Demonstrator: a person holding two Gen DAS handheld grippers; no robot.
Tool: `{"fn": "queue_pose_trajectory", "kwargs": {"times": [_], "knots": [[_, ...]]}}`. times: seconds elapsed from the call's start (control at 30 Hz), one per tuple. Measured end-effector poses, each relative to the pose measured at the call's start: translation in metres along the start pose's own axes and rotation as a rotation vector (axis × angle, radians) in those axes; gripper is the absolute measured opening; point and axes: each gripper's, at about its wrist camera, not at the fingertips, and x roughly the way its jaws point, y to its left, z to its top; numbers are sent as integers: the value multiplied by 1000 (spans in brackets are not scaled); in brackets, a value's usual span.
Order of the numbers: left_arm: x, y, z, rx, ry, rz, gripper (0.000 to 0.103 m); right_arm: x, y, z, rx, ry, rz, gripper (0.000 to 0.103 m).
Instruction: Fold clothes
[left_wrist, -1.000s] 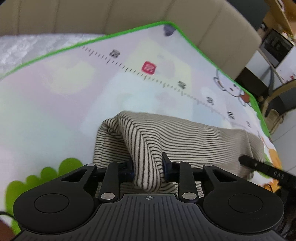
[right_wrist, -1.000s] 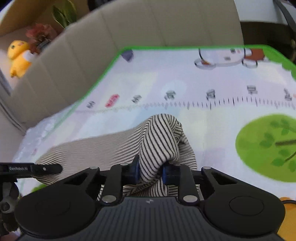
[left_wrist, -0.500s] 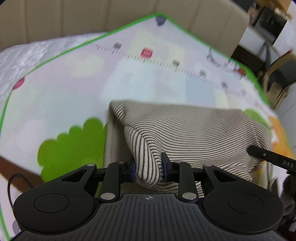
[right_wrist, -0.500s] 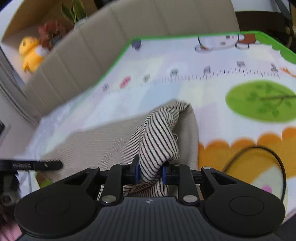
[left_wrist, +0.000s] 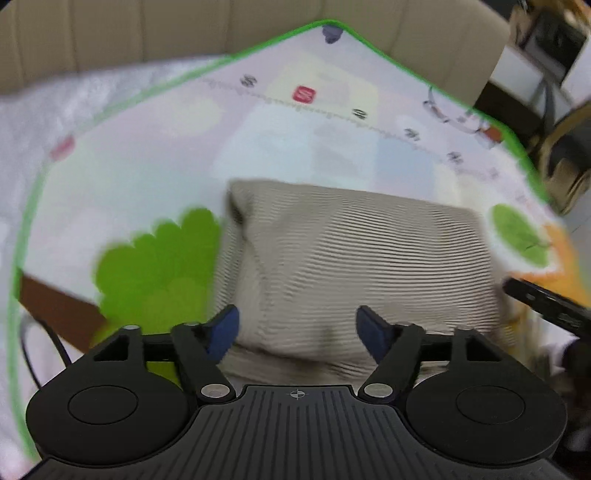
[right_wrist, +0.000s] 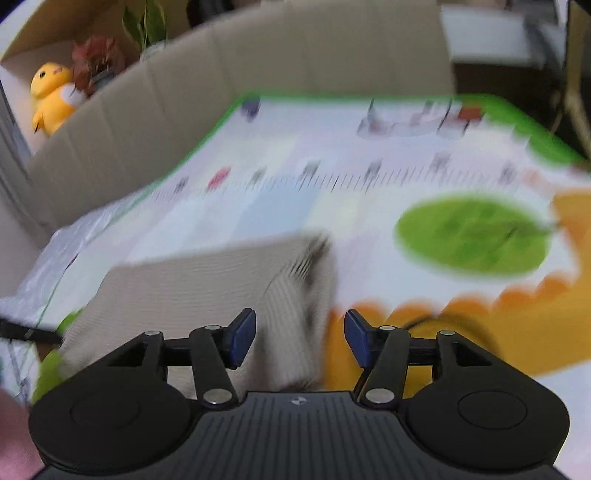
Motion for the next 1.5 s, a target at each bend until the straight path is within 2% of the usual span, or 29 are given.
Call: {"fn": "queue_pose_trajectory", "kwargs": {"times": [0.03, 0.13, 0.17, 0.27, 0.37, 0.4, 0.5, 0.63, 0.7, 0.8, 0.9, 0.93, 1.0, 1.03, 1.1, 1.13, 1.17, 1.23, 1.33, 1.4, 1.47, 1.5], "knots": [[2, 0, -1, -33, 26, -44, 78, -4, -1, 5, -15, -27, -3, 52], [21, 2, -8, -134, 156, -159, 78, -11, -2, 20, -55, -81, 7, 34], [30, 1, -11, -158, 190, -176, 78, -9, 0, 23, -61, -78, 14, 34], [57, 7, -14, -213, 240, -156, 78, 4, 5, 28, -90, -56, 34, 34], [79, 16, -10, -269, 256, -131, 79, 29, 15, 20, -147, 25, 60, 34], [83, 16, -6, -279, 255, -136, 83, 39, 17, 13, -175, 59, 53, 34], [86, 6, 15, -179, 170, -109, 84, 61, 19, -9, -239, 127, 31, 35], [111, -2, 50, -91, 88, -56, 87, 63, 13, -17, -118, 132, 69, 38], [124, -8, 70, -36, 20, -48, 89, 62, 20, -20, -106, 140, 69, 39], [138, -8, 88, -8, -88, -87, 89, 57, 39, -30, -89, 149, 79, 43], [138, 11, 99, -62, -135, -152, 88, 50, 61, -39, -167, 174, 89, 47], [133, 19, 99, -69, -149, -145, 88, 47, 67, -37, -194, 190, 103, 47], [122, 28, 101, -51, -194, -74, 89, 40, 67, -21, -205, 212, 187, 47], [113, 35, 100, -37, -217, -17, 89, 35, 64, -9, -192, 192, 222, 47], [96, 49, 98, -55, -247, 87, 89, 26, 50, 18, -149, 111, 225, 47], [89, 53, 96, -82, -253, 87, 89, 25, 45, 28, -141, 81, 209, 44], [82, 54, 94, -110, -256, 46, 89, 28, 39, 37, -155, 65, 178, 38], [74, 47, 88, -127, -234, -80, 89, 42, 29, 50, -191, 67, 108, 36], [85, 19, 71, -70, -106, -241, 89, 79, 20, 45, -286, 170, 13, 36], [98, 0, 55, -31, -4, -285, 89, 105, 16, 35, -341, 253, -24, 36], [107, -16, 41, 44, 60, -282, 89, 107, 17, 28, -365, 238, -26, 36], [111, -22, 38, 80, 65, -267, 89, 104, 18, 25, -374, 227, -28, 36]]}}
